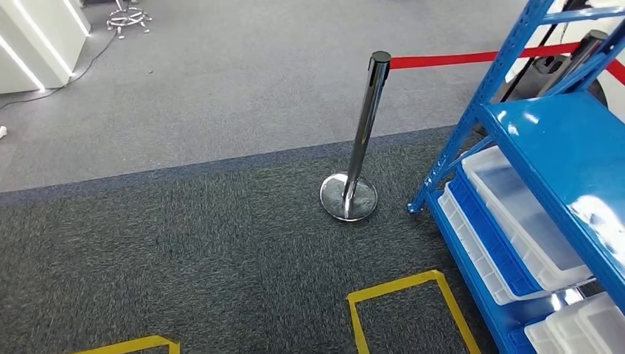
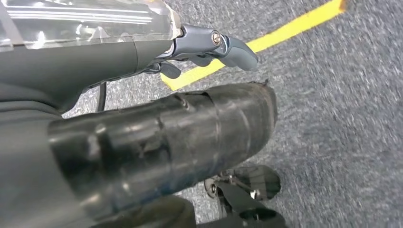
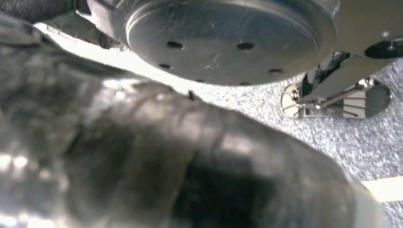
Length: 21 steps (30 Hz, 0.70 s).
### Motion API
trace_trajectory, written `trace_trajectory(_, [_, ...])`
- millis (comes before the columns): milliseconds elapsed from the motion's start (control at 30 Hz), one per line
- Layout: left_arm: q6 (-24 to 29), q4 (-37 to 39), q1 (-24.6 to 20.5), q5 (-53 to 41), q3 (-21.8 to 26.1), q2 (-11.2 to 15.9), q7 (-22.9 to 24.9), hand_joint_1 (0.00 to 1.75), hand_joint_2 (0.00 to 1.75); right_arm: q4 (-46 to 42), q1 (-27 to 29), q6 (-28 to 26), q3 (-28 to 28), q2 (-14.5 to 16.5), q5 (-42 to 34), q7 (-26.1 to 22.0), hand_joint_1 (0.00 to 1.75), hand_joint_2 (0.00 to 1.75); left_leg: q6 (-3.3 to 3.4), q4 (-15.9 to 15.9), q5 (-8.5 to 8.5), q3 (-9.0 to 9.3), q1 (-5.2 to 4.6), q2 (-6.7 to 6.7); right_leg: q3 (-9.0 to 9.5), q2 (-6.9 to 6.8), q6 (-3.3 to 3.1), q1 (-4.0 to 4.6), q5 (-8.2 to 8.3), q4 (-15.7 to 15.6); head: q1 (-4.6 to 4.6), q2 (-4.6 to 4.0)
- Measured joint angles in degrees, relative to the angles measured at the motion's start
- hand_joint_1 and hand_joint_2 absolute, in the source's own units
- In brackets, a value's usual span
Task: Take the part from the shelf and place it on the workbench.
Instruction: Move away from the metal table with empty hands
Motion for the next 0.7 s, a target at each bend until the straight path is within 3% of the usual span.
trace_trajectory(33, [-0.04,0.0,-0.13,-0.01,0.0,-0.03,0.02,0.0,0.0,0.01,0.06,0.0,0.0,0.0,0.05,0.09,0.0,0.0,-0.32,0.08,-0.23,0.23,0.09,0.07,0.11,0.58,-0.32,-0.14,0.09,-0.21,0.0,0.0])
trace_trajectory(100, [-0.07,0.0,-0.17,-0.04,0.0,-0.08,0.1,0.0,0.0,0.02,0.04,-0.01,0.0,0.0,0.2,0.41,0.0,0.0,-0.83,2.15,-1.89,-0.36,0.25,-1.9,0.42,1.74,-1.06,-0.51,0.4,-0.74,-0.05,0.0])
trace_trajectory(167, [-0.05,0.0,0.05,-0.07,0.03,-0.08,0.3,0.0,0.0,0.02,-0.08,-0.02,-0.01,-0.01,0.34,0.65,0.0,0.0,-1.05,8.62,-5.42,-3.43,0.42,-4.82,0.51,2.92,-1.56,-0.63,0.53,-0.91,-0.11,0.0])
trace_trajectory(200, [-0.04,0.0,0.18,-0.07,0.04,-0.08,0.4,0.0,0.0,0.02,-0.09,-0.01,-0.01,-0.01,0.45,0.69,0.0,0.0,-1.12,12.5,-6.94,-5.42,0.45,-5.5,0.48,3.63,-1.69,-0.58,0.53,-0.88,-0.14,0.0])
trace_trajectory(233, [-0.03,0.0,0.3,-0.05,0.07,-0.08,0.49,0.0,0.0,0.03,-0.07,0.01,-0.02,-0.01,0.57,0.7,0.0,0.0,-1.17,15.35,-7.56,-6.99,0.46,-5.79,0.49,4.45,-1.71,-0.54,0.49,-0.82,-0.14,0.0])
trace_trajectory(267, [0.01,0.0,0.4,-0.01,0.08,-0.08,0.53,0.0,0.0,0.03,-0.03,0.05,-0.02,0.0,0.74,0.69,0.0,0.0,-1.17,16.22,-6.98,-7.71,0.46,-5.9,0.53,5.3,-1.7,-0.52,0.44,-0.74,-0.15,0.0])
trace_trajectory(333, [0.08,0.0,0.48,0.1,0.13,-0.06,0.57,0.0,0.0,0.04,-0.01,0.22,-0.02,0.03,1.03,0.65,0.0,0.0,-0.97,11.37,-2.71,-6.18,0.47,-6.52,0.68,7.03,-1.52,-0.55,0.27,-0.48,-0.14,0.0])
trace_trajectory(400, [0.12,0.0,0.52,0.16,0.25,0.02,0.57,0.0,0.0,0.04,-0.08,0.38,0.01,0.08,1.3,0.58,0.0,0.0,-0.59,4.13,0.86,-3.47,0.51,-8.89,0.56,8.49,-1.13,-0.58,0.0,0.01,-0.12,0.0])
trace_trajectory(467, [0.14,0.0,0.48,0.16,0.36,0.1,0.7,0.0,0.0,0.05,-0.13,0.44,0.03,0.12,1.6,0.6,0.0,0.0,-0.32,1.31,1.41,-2.45,0.42,-10.39,0.13,9.57,-0.51,-0.72,-0.08,0.36,-0.11,0.0])
trace_trajectory(533, [0.18,0.0,0.27,0.14,0.38,0.11,0.86,0.0,0.0,0.08,0.01,0.43,0.03,0.13,1.83,0.65,0.0,0.0,0.14,0.87,1.58,-2.22,0.39,-9.52,-0.16,10.31,0.21,-0.89,0.0,0.35,-0.13,0.0])
trace_trajectory(600, [0.25,0.0,0.22,0.13,0.39,0.09,0.88,0.0,0.0,0.13,0.1,0.41,0.02,0.13,1.93,0.66,0.0,0.0,0.88,0.17,1.96,-1.84,0.56,-8.23,-0.87,8.06,0.73,-0.78,-1.02,1.78,-0.05,0.0])
trace_trajectory(667, [0.28,0.0,0.37,0.14,0.4,0.09,0.81,0.0,0.0,0.15,-0.02,0.43,0.02,0.12,2.01,0.66,0.0,0.0,1.38,-0.21,2.05,-1.65,0.58,-6.71,-3.64,4.68,1.07,-0.73,-4.19,7.43,0.08,0.0])
trace_trajectory(700, [0.29,0.0,0.46,0.15,0.42,0.09,0.77,0.0,0.0,0.15,-0.07,0.46,0.02,0.12,2.03,0.66,0.0,0.0,1.49,-0.2,1.96,-1.65,0.54,-5.89,-5.59,3.96,1.24,-0.84,-5.94,11.22,0.12,0.0])
